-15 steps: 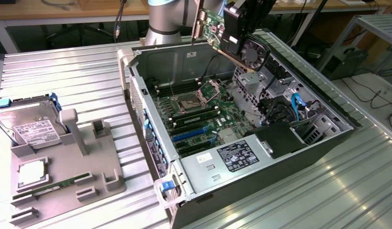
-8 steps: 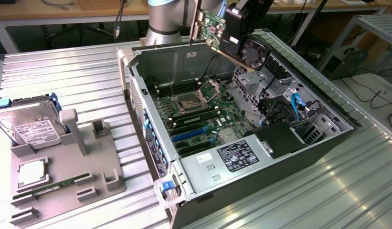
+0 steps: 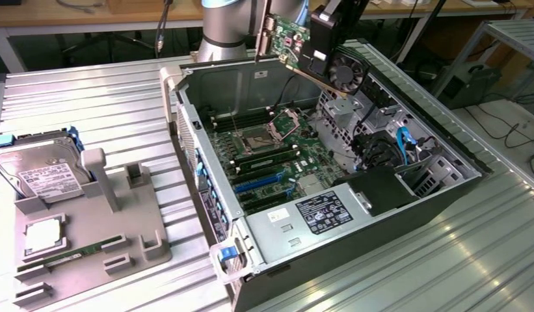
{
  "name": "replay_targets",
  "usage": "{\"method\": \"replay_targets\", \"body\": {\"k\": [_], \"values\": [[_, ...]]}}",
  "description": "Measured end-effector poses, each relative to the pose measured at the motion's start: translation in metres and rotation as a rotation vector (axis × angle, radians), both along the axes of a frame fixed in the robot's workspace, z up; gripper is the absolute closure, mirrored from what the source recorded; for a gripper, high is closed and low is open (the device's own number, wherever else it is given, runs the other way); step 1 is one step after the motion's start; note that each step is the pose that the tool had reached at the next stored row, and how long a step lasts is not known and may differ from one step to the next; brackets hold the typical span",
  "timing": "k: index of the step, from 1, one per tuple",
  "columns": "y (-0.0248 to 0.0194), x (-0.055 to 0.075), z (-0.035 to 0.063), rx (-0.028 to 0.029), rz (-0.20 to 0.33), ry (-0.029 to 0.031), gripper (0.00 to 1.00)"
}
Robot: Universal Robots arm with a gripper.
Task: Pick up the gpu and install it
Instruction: 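Insert the gpu into the slot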
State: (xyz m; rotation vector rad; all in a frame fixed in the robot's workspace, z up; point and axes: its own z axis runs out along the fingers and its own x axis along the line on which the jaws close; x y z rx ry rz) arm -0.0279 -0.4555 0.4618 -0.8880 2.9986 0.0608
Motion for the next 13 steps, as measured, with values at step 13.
{"method": "replay_targets", "body": {"k": [13], "values": [[0.0, 0.0, 0.0, 0.0, 0.202, 0.0, 0.72]]}}
